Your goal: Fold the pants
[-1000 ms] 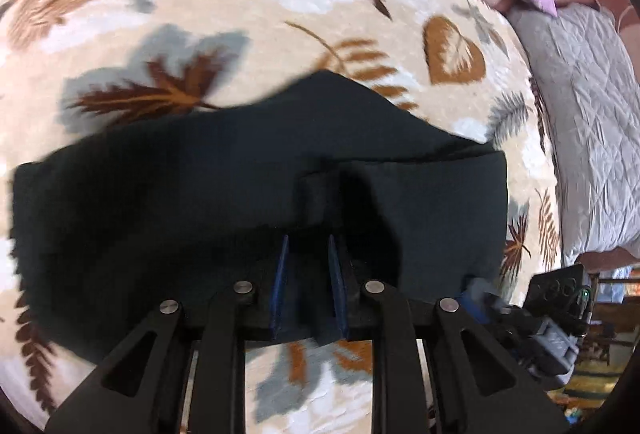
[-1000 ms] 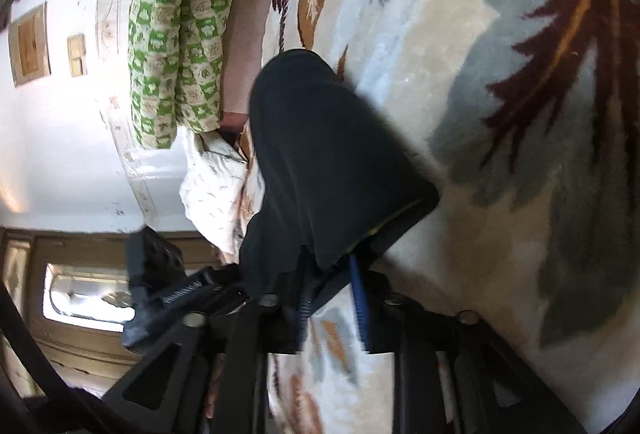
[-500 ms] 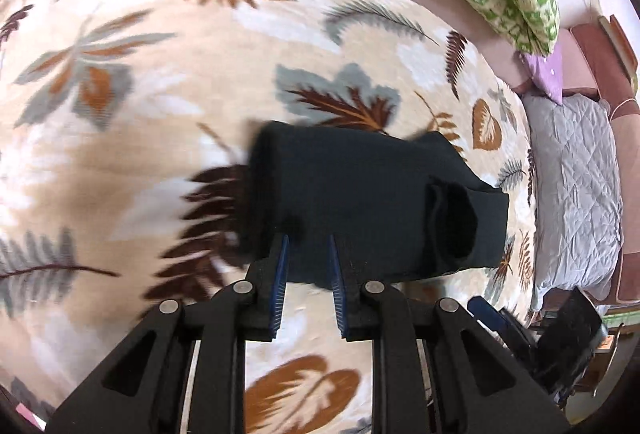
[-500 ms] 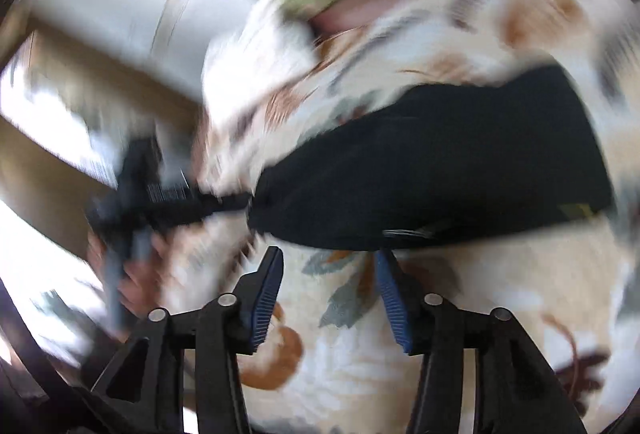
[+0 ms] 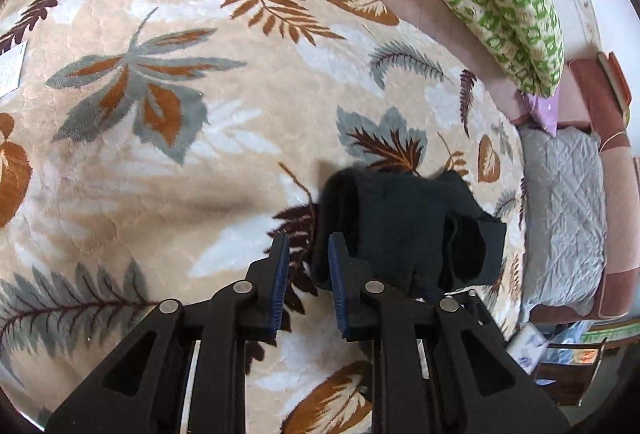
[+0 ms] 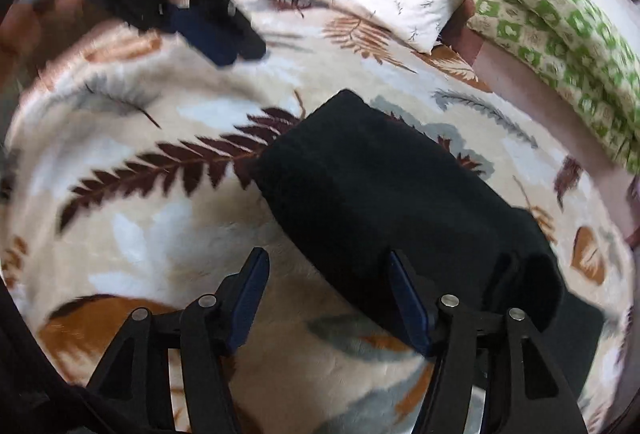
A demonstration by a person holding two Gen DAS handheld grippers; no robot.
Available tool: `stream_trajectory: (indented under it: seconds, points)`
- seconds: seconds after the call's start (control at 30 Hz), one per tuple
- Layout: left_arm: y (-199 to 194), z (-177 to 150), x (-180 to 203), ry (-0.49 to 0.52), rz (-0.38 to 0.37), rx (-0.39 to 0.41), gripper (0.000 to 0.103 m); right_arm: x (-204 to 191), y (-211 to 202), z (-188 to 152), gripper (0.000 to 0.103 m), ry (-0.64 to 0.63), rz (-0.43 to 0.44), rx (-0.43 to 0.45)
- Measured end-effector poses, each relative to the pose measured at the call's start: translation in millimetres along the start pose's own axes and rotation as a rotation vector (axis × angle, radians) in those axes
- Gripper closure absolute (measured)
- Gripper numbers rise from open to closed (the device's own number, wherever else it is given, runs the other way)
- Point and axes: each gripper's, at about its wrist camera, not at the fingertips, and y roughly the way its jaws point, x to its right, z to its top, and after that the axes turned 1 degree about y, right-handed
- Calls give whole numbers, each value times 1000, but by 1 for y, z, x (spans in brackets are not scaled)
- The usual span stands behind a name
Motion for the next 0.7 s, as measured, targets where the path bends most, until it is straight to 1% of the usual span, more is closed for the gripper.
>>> stream_trajectory:
  seconds: [0.07, 0.1, 0.13, 0.2, 0.23, 0.27, 0.3, 0.33, 0.37, 0.4, 0.43, 0.5, 0.57, 0.63, 0.7]
  points:
    - [0, 3, -6, -7, -17, 2, 86, -8, 10, 2, 33, -44, -38, -17]
    - [0, 5, -7, -9, -24, 3, 86, -11, 12, 4, 31, -60, -55, -10]
    - [1, 6, -9, -12, -32, 2, 86, -13, 14, 5, 26, -77, -82, 3]
    - [3, 8, -11, -12, -41, -6, 86, -14, 17, 9, 25, -103, -134, 14]
    - [5, 8, -12, -11, -45, -11, 86, -11, 20, 12, 28, -97, -142, 10]
    - [6, 8, -12, -9, -48, -15, 86, -6, 23, 14, 30, -79, -126, 2]
    - [7, 8, -12, -7, -50, -18, 86, -3, 24, 17, 39, -62, -113, 7]
    - [9, 8, -11, -5, -54, -23, 86, 1, 25, 19, 59, -55, -96, 14]
    - [11, 8, -11, -4, -63, -30, 86, 4, 25, 21, 71, -50, -85, 17]
    - [12, 9, -10, -2, -73, -34, 86, 6, 24, 21, 75, -46, -86, 26]
    - [14, 9, -8, 1, -88, -36, 86, 7, 21, 22, 83, -49, -87, 45]
    - [18, 9, -5, -3, -111, -36, 86, 14, 15, 21, 84, -31, -75, 78]
    - [24, 9, -2, 1, -132, -39, 86, 25, 6, 19, 85, 19, -39, 106]
    - [34, 8, -1, -12, -144, -40, 86, 30, 1, 18, 85, 45, -9, 117]
    - [42, 5, -1, -28, -174, -39, 86, 33, 0, 16, 85, 63, 17, 118]
